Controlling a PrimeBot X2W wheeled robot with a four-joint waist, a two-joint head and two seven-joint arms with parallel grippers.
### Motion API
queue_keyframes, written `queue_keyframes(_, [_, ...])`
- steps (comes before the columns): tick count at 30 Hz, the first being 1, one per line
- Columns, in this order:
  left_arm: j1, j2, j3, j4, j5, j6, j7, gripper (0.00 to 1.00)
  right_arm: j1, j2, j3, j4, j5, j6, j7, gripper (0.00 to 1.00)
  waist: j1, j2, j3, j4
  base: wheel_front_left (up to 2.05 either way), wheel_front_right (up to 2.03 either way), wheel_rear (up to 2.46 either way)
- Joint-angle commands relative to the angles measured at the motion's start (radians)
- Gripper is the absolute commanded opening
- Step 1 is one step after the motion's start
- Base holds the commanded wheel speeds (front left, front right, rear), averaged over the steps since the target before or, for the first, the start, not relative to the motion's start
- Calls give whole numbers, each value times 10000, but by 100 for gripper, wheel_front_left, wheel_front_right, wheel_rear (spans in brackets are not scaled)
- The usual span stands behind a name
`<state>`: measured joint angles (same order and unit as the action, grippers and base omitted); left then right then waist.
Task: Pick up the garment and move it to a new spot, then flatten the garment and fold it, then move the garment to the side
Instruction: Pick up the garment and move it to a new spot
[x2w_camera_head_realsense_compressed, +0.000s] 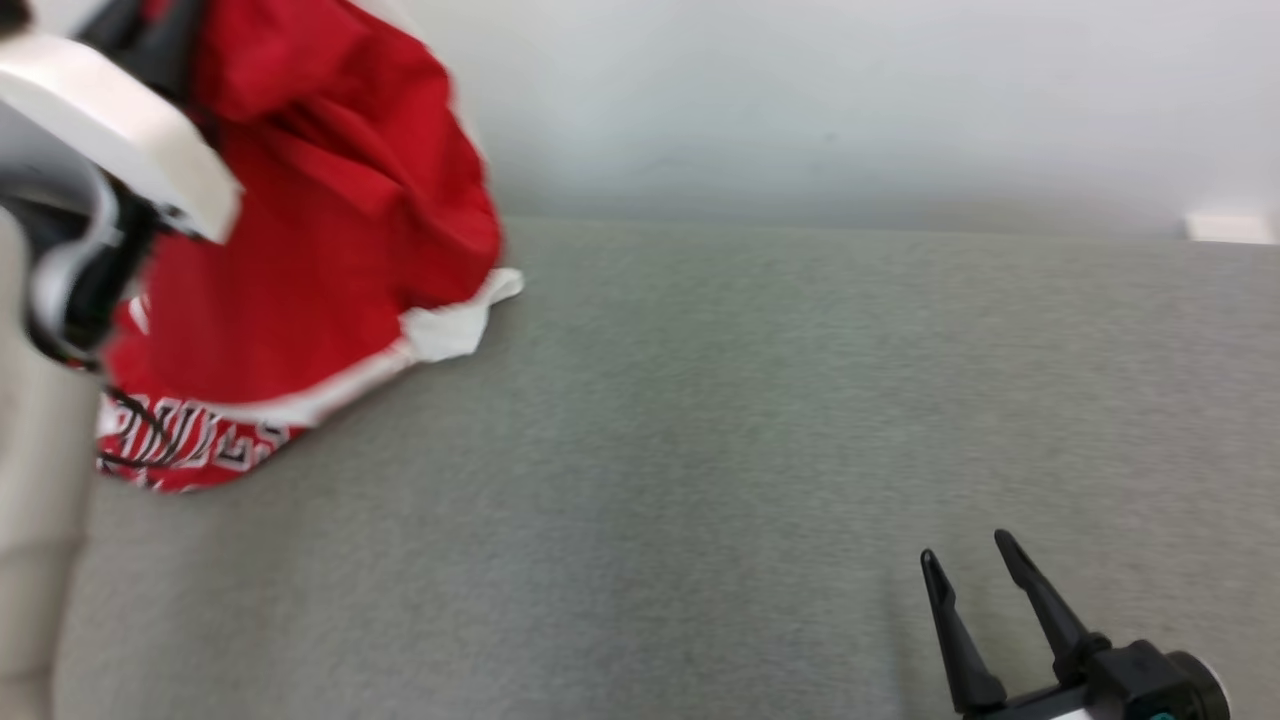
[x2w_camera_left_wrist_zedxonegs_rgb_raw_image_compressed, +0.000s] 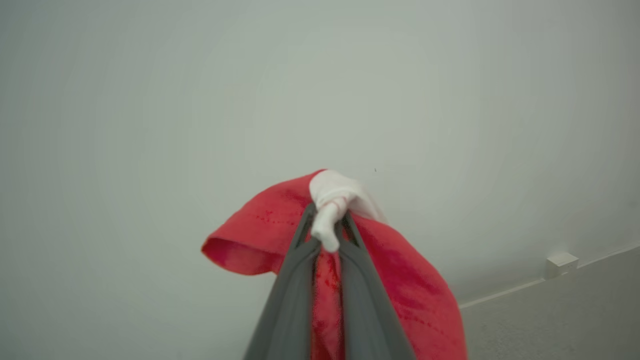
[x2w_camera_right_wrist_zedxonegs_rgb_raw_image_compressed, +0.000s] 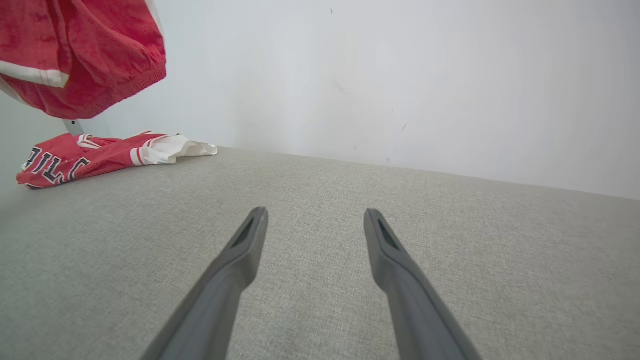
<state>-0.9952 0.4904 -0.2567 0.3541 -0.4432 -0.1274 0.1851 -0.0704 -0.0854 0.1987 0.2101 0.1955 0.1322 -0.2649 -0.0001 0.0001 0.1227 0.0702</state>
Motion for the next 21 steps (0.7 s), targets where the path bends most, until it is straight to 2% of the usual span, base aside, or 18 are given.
queue_keyframes(1, [355, -137, -38, -433, -227, -29, 214, 0, 197, 60, -12, -4, 149, -28, 7, 100, 1, -1, -509, -592, 0, 0, 0])
queue_keyframes(4, [1046, -357, -190, -1813, -792, -28, 797, 0, 321, 109, 3, -21, 132, -28, 7, 100, 1, -1, -699, -1040, 0, 0, 0])
queue_keyframes(9, [2151, -1071, -678, -3813, -1620, 157, 1595, 0, 353, 173, -22, -66, 149, -28, 8, 100, 1, -1, -819, -1854, 0, 0, 0])
queue_keyframes(13, [2822, -1721, -1165, -4961, -1940, 468, 1888, 0, 434, 207, -97, -89, 120, -28, 8, 100, 1, -1, -833, -2427, 0, 0, 0])
queue_keyframes(17, [3472, -2208, -1522, -5312, -2171, 748, 1847, 0, 518, 240, -173, -119, 116, -28, 8, 100, 1, -1, -792, -2851, 0, 0, 0])
queue_keyframes(21, [4108, -2362, -1751, -4562, -2069, 816, 1517, 0, 508, 263, -234, -179, 120, -28, 8, 100, 1, -1, -643, -3093, 0, 0, 0])
